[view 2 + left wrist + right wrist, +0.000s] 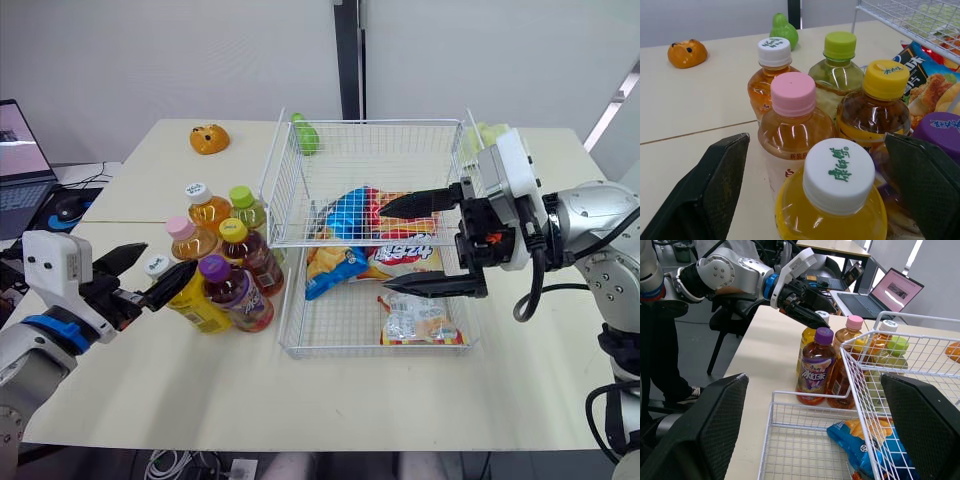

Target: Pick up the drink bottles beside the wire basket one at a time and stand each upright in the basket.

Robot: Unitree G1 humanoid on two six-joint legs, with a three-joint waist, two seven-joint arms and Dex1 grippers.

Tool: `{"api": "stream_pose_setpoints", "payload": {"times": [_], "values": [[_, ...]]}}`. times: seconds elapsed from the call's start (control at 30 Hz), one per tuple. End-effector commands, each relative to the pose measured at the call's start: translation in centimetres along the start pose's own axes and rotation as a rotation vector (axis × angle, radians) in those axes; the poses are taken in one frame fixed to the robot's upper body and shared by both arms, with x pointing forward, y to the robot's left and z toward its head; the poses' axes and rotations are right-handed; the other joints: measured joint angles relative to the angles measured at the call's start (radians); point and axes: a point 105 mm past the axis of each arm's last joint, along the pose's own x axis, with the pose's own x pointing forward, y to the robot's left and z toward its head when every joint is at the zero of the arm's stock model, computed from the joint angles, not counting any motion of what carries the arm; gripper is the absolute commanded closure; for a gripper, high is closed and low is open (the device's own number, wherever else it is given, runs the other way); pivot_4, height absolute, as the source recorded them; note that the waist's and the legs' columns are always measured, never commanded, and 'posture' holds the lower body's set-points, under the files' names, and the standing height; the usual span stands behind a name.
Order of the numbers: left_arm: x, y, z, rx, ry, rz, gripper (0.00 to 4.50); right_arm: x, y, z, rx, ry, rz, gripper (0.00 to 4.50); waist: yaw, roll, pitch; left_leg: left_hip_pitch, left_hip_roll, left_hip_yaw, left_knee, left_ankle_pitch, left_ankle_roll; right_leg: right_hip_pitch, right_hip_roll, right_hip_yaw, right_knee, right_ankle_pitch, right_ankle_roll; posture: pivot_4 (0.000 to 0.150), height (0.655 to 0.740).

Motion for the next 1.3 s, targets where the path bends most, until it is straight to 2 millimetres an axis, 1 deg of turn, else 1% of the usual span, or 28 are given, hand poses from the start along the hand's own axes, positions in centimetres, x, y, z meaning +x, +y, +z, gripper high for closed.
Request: {"api": "stream_pose_setpoints", "payload": {"times": [0.03,0.13,0.17,0.27,0.37,0.4,0.53,0.63,0.7,0.8,0.97,1.17,1.3], "values": [[0.5,-0.1,0.8,0.044,-0.032,-0.015,0.03,0.0,0.1,1.4,-0.057,-0.015,-0.008,0.00,0.000,0.000,0.000,0.000,0.000,0.000,0.000,0.000,0.000,0.000,0.000,0.000,0.000,0.000,0.000,0.150,0.7400],[1.0,-0.4,0.5,0.039,-0.030,-0.033,0.62,0.0,0.2,1.6,-0.059,-0.015,-0.015,0.00,0.001,0.000,0.000,0.000,0.000,0.000,0.000,0.000,0.000,0.000,0.000,0.000,0.000,0.000,0.000,0.150,0.7400],[1.0,-0.4,0.4,0.034,-0.028,-0.037,0.88,0.0,0.2,1.7,-0.059,-0.015,-0.017,0.00,0.001,0.000,0.000,0.000,0.000,0.000,0.000,0.000,0.000,0.000,0.000,0.000,0.000,0.000,0.000,0.150,0.7400],[1.2,-0.7,0.2,0.026,-0.029,-0.050,1.91,0.0,0.2,1.8,-0.061,-0.017,-0.025,0.00,0.000,0.000,0.000,0.000,0.000,0.000,0.000,0.000,0.000,0.000,0.000,0.000,0.000,0.000,0.000,0.150,0.7400],[1.1,-0.8,0.2,0.020,-0.033,-0.054,2.87,-0.1,0.1,2.4,-0.056,-0.039,-0.032,0.00,0.000,0.000,0.000,0.000,0.000,0.000,0.000,0.000,0.000,0.000,0.000,0.000,0.000,0.000,0.000,0.150,0.7400],[1.0,-0.8,0.2,0.018,-0.034,-0.054,3.13,-0.2,0.1,2.7,-0.052,-0.052,-0.032,0.00,0.000,0.000,0.000,0.000,0.000,0.000,0.000,0.000,0.000,0.000,0.000,0.000,0.000,0.000,0.000,0.150,0.7400],[0.8,-0.8,0.3,0.009,-0.042,-0.059,3.13,-0.5,0.2,3.3,-0.036,-0.087,-0.024,0.00,0.001,0.000,0.000,0.000,0.000,0.000,0.000,0.000,0.000,0.000,0.000,0.000,0.000,0.000,0.000,0.150,0.7400],[0.6,-0.8,0.5,0.011,-0.050,-0.063,3.13,-0.8,0.2,3.1,-0.034,-0.086,-0.026,0.00,0.001,0.000,0.000,0.000,0.000,0.000,0.000,0.000,0.000,0.000,0.000,0.000,0.000,0.000,0.000,0.150,0.7400],[0.4,-0.7,0.9,0.019,-0.061,-0.065,3.13,-0.9,0.2,2.8,-0.033,-0.083,-0.028,0.00,0.001,0.000,0.000,0.000,0.000,0.000,0.000,0.000,0.000,0.000,0.000,0.000,0.000,0.000,0.000,0.150,0.7400],[-0.4,0.2,2.1,0.059,-0.067,-0.062,3.13,-1.0,0.3,2.7,-0.036,-0.083,-0.033,0.00,0.000,0.000,0.000,-0.001,0.000,0.000,0.000,0.000,0.000,-0.001,0.000,0.000,0.000,0.000,0.000,0.150,0.7400],[-1.9,0.7,5.2,0.100,-0.049,-0.156,3.13,-1.4,0.1,2.5,-0.040,-0.078,-0.049,0.00,-0.001,0.000,0.001,-0.001,0.000,-0.001,0.000,0.000,0.000,-0.001,0.000,-0.001,0.000,0.000,0.000,0.150,0.7400],[-3.5,2.2,9.2,0.111,-0.016,-0.240,3.13,-1.7,-0.2,2.3,-0.042,-0.073,-0.065,0.00,-0.006,0.000,0.001,-0.001,0.000,-0.001,0.000,0.000,0.000,-0.001,0.002,-0.001,0.000,0.000,0.000,0.150,0.7400],[-3.7,3.4,13.4,0.112,-0.093,-0.255,3.13,-1.8,-0.3,2.2,-0.044,-0.065,-0.080,0.00,-0.008,-0.001,0.003,-0.001,0.000,-0.001,-0.001,0.000,0.000,-0.001,0.002,-0.001,0.000,0.000,0.000,0.150,0.7400]]}}
